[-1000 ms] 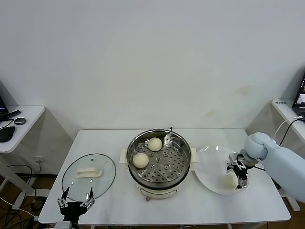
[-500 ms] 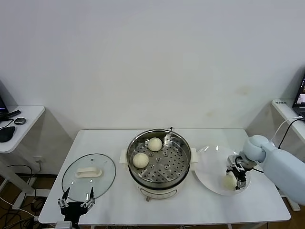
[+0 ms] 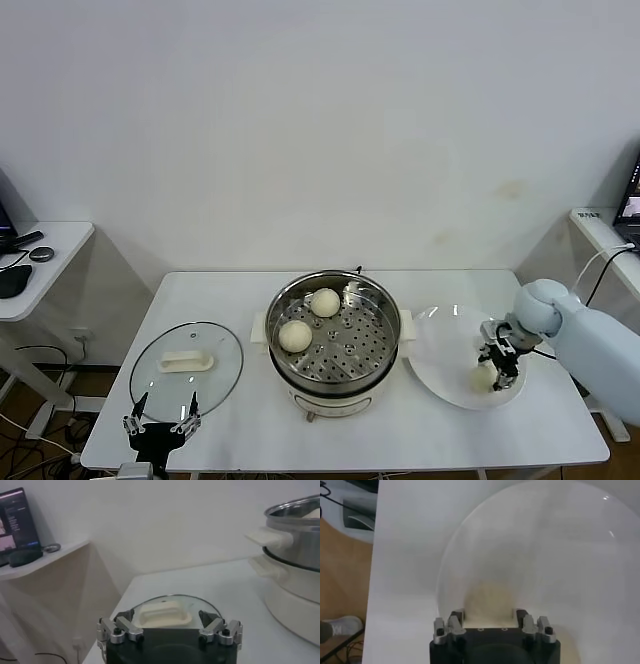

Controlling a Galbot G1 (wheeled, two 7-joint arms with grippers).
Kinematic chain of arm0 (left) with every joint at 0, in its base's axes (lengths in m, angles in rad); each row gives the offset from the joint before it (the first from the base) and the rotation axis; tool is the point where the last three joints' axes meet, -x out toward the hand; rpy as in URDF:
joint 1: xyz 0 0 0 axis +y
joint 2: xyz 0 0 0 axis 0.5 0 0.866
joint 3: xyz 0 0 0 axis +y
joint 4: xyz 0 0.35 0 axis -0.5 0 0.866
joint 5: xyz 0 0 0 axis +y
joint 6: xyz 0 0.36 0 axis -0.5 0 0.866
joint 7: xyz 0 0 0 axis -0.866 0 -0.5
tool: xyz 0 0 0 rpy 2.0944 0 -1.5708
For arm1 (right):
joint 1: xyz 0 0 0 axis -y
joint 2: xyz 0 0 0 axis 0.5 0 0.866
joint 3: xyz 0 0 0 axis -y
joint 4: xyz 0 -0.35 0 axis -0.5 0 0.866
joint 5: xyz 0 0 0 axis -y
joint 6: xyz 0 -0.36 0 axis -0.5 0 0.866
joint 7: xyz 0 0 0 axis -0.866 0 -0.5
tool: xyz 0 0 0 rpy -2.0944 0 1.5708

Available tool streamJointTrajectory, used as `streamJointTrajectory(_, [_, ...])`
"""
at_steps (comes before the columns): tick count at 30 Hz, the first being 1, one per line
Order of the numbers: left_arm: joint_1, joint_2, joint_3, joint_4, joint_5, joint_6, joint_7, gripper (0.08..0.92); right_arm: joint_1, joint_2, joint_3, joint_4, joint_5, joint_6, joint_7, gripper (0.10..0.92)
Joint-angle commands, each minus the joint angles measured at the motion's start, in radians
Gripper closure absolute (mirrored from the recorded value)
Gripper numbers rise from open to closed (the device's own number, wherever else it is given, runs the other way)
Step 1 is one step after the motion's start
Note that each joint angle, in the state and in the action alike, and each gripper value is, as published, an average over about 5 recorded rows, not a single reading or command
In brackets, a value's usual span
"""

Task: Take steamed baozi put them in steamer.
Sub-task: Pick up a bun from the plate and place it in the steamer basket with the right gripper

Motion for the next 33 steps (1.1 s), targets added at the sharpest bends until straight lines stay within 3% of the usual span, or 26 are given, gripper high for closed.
streamJointTrajectory(1, [-0.002, 0.000, 0.002, 0.000, 0.000, -0.001, -0.001, 0.177, 0.046, -0.001, -0.015, 0.003, 0.029, -0.005, 0.000, 0.456])
streamJointTrajectory(9, [-0.031, -0.005, 0.006, -0.001, -0.003, -0.002, -0.014, 0.177, 0.382, 0.022, -0.206, 0.050, 0.198, -0.050, -0.007, 0.457])
streamJointTrajectory(18, [-0.035, 0.005, 0.005, -0.022, -0.002, -0.003, -0.026, 0.177, 0.803, 0.181, -0.455, 0.043, 0.428, -0.059, -0.039, 0.465])
streamJointTrajectory(24, [-0.041, -0.002, 0.011, -0.029, -0.003, -0.005, -0.030, 0.177, 0.929, 0.289, -0.497, 0.045, 0.579, 0.019, -0.093, 0.472])
streamJointTrajectory(33, [-0.039, -0.015, 0.014, -0.041, -0.003, -0.005, -0.032, 0.177, 0.963, 0.461, -0.573, 0.059, 0.664, 0.163, -0.095, 0.588])
